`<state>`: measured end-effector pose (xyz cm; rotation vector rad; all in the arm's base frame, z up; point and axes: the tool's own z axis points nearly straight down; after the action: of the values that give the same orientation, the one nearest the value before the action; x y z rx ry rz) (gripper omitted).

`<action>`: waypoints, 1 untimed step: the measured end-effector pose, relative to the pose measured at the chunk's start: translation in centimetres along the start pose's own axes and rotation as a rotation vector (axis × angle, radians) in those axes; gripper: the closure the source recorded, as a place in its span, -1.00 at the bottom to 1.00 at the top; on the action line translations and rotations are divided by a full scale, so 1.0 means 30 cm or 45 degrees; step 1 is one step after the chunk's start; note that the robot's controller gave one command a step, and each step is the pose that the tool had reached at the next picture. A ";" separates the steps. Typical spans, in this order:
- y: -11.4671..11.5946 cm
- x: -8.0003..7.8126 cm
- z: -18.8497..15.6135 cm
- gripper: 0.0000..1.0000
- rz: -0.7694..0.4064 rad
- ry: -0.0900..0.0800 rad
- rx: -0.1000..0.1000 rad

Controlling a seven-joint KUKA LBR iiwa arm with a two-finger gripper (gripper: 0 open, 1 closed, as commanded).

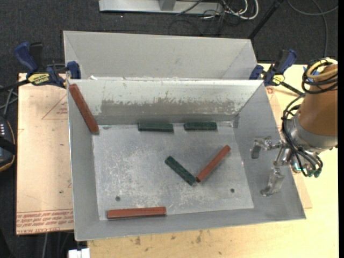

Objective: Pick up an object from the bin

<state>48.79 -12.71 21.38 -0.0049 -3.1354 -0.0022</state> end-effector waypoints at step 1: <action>0.002 -0.006 -0.011 -1.00 -0.004 -0.009 0.002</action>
Offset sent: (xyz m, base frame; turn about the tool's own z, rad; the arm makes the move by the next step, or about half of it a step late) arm 0.0104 0.0884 -0.1133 -0.1585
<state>48.97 -12.65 21.70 0.0005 -3.1424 -0.0003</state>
